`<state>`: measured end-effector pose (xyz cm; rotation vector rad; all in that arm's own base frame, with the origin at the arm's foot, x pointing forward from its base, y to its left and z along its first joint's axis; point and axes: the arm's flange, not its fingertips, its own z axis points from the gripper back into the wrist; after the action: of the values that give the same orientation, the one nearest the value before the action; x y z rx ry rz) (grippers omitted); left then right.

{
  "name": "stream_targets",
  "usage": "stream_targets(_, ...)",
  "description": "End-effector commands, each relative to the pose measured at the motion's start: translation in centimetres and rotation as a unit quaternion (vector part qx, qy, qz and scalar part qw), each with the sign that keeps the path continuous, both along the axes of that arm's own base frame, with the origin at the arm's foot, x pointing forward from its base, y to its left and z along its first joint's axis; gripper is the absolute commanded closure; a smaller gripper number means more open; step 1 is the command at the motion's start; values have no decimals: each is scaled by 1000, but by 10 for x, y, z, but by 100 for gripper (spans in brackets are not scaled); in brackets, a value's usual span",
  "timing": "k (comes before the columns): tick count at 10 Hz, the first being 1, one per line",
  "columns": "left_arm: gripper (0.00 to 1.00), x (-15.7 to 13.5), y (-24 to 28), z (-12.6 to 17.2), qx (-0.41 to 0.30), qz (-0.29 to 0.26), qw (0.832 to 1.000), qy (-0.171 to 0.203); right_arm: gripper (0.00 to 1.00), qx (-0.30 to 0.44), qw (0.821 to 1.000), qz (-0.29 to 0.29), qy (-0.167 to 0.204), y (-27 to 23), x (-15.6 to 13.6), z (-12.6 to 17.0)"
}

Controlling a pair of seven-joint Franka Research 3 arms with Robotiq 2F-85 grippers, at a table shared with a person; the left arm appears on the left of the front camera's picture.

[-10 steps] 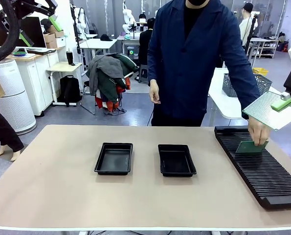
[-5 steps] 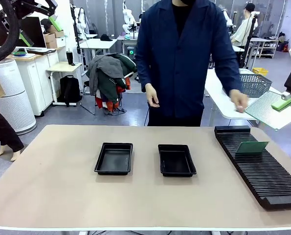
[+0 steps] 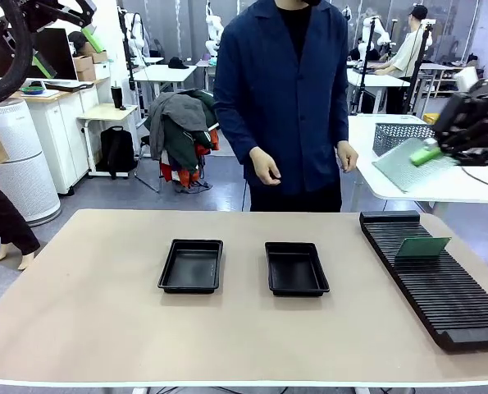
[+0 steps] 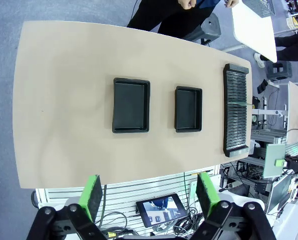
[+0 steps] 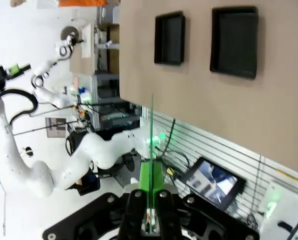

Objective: Inspect and transfer BCBs to ESD trays.
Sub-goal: Pick up the Blank PCB from the PCB Rack and place it in the left ESD tray.

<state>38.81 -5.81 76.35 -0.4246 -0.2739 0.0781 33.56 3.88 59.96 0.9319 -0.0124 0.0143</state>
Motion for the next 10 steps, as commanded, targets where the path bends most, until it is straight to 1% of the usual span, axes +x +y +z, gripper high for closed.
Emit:
stream_targets(1,0,0,1,0,-2,2,1000,0,97,24,1000,-19,8,35,21,-18)
stream_targets(2,0,0,1,0,-2,2,1000,0,97,26,999,-27,6,55,28,-27)
stream_targets(3,0,0,1,0,-2,2,1000,0,97,26,999,-39,13,69,38,-44)
stream_targets(5,0,0,1,0,-2,2,1000,0,97,33,999,-31,23,114,64,-81)
stream_targets(6,0,0,1,0,-2,2,1000,0,97,40,998,-41,25,138,75,-97)
stream_targets(8,0,0,1,0,-2,2,1000,0,97,37,998,-37,45,187,97,-138)
stream_targets(9,0,0,1,0,-2,2,1000,0,97,45,997,-46,43,215,110,-158)
stream_targets(10,0,0,1,0,-2,2,1000,0,97,45,997,-44,37,238,118,-172)
